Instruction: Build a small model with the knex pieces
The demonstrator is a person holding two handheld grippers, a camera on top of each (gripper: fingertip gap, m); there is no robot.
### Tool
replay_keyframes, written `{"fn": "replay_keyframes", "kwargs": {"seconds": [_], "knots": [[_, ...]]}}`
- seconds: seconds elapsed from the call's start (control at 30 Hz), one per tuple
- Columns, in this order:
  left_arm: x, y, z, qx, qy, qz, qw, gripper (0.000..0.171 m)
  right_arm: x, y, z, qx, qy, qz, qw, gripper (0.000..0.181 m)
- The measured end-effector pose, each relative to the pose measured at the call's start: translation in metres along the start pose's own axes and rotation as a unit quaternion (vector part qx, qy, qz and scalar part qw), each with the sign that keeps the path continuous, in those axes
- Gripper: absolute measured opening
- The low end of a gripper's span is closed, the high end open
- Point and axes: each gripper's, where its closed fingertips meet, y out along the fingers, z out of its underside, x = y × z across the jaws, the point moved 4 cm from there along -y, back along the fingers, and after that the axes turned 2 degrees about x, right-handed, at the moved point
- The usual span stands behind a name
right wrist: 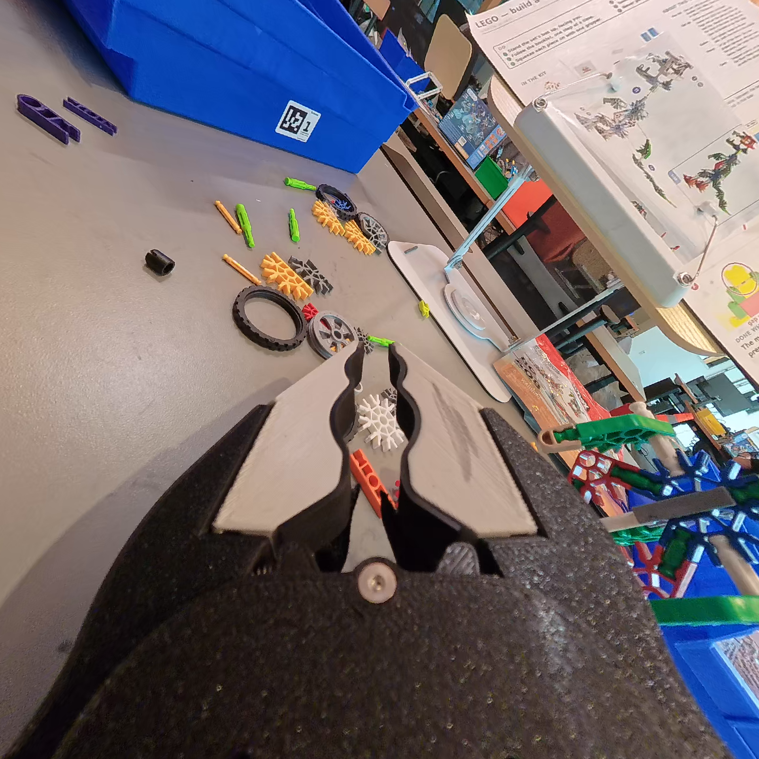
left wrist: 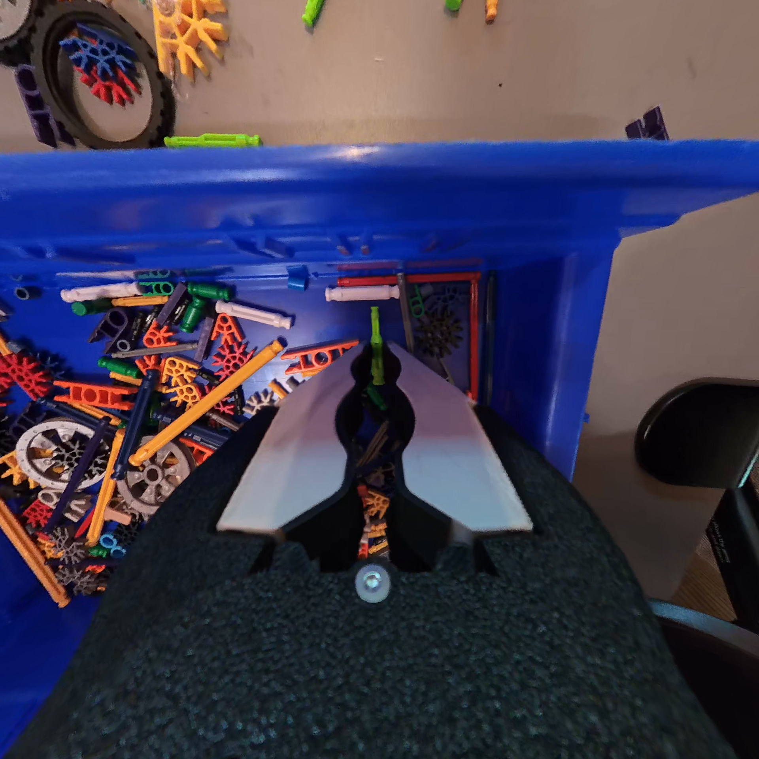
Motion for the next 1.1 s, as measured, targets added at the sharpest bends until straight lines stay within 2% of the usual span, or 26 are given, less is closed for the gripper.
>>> {"fn": "replay_keyframes", "kwargs": {"seconds": [0.03,0.17,0.27,0.37,0.47,0.57,0.7,0.83,1.0,1.1], "knots": [[0.002,-0.003,0.0,-0.001,-0.003,-0.005,1.0,0.003,0.0,0.0,0.0,0.0,0.0,0.0,1.0,0.009],[0.012,-0.033,-0.005,-0.018,-0.019,-0.03,0.999,0.003,0.0,0.0,0.0,-0.002,0.001,-0.001,1.0,0.009],[0.019,-0.069,-0.022,-0.05,-0.019,-0.064,0.997,0.003,0.0,-0.001,0.0,-0.003,0.002,-0.002,1.0,0.009],[0.023,-0.101,-0.055,-0.082,-0.001,-0.1,0.992,0.003,0.0,-0.001,-0.001,-0.005,0.004,-0.003,1.0,0.009],[0.021,-0.111,-0.101,-0.102,0.037,-0.114,0.988,0.003,0.0,-0.001,-0.001,-0.005,0.003,-0.005,1.0,0.009],[0.008,-0.094,-0.144,-0.088,0.088,-0.08,0.989,0.003,0.0,-0.001,-0.001,-0.007,0.003,-0.006,1.0,0.009],[-0.003,-0.048,-0.172,-0.023,0.139,-0.03,0.99,0.003,0.0,-0.002,-0.002,-0.011,0.004,-0.007,1.0,0.009],[-0.008,-0.013,-0.177,0.033,0.147,0.024,0.988,0.003,-0.001,-0.002,-0.001,-0.011,0.011,-0.007,1.0,0.009],[-0.015,0.021,-0.165,0.096,0.161,0.06,0.98,0.004,-0.001,-0.003,-0.002,-0.014,0.009,-0.009,1.0,0.011],[-0.016,0.032,-0.157,0.115,0.158,0.062,0.979,0.007,-0.001,-0.003,-0.002,-0.015,0.01,-0.01,1.0,0.011]]}}
